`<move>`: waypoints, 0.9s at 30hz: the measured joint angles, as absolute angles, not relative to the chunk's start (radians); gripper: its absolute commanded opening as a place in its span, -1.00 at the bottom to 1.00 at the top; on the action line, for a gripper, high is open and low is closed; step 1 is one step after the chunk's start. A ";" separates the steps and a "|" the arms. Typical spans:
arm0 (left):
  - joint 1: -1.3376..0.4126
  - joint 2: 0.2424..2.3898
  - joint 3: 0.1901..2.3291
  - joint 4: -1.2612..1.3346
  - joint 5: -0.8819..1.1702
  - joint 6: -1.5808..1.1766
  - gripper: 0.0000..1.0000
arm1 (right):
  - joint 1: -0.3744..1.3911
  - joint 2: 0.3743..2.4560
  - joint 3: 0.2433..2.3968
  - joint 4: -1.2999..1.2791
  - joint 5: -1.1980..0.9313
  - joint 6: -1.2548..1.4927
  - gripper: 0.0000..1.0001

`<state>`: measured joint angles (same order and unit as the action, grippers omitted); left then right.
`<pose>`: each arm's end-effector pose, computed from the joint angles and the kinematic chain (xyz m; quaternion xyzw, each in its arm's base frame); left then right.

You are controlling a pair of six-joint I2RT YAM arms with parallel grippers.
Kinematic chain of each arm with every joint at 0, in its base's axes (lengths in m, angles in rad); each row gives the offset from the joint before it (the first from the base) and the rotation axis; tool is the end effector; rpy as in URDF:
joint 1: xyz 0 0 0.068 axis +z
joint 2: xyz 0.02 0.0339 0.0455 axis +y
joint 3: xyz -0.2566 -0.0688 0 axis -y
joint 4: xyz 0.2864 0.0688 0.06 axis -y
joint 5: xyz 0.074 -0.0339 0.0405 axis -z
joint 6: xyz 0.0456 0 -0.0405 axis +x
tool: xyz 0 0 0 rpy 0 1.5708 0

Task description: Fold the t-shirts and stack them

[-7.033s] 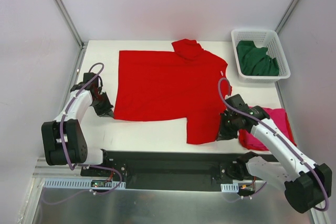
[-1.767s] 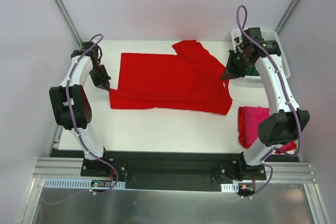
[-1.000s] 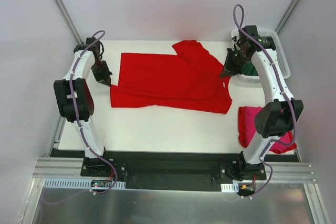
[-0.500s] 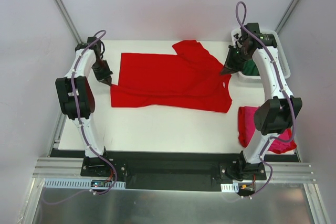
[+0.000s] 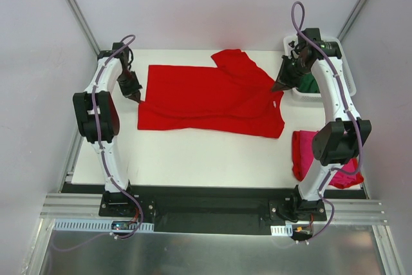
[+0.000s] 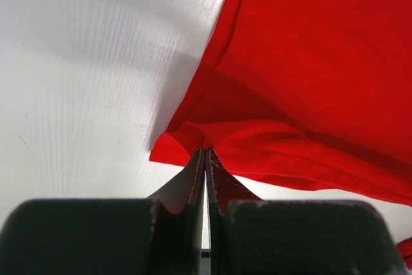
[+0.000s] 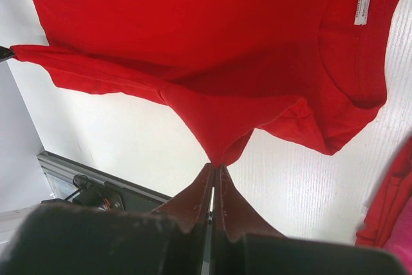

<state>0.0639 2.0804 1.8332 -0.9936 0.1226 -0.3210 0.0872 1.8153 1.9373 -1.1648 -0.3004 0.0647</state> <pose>0.4756 0.0248 0.2128 -0.1784 0.9683 -0.0809 0.1548 0.4155 0.0499 0.3553 -0.0498 0.9540 0.1636 0.2463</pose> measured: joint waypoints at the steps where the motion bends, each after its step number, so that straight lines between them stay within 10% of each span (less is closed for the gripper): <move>1: 0.064 2.083 1.839 -0.996 0.123 -0.321 -1.00 | 0.087 1.815 1.937 -1.165 -0.301 0.065 -0.97; 27: 0.053 2.135 1.944 -1.016 0.156 -0.321 -1.00 | 0.078 1.866 1.935 -1.164 -0.304 0.065 -0.97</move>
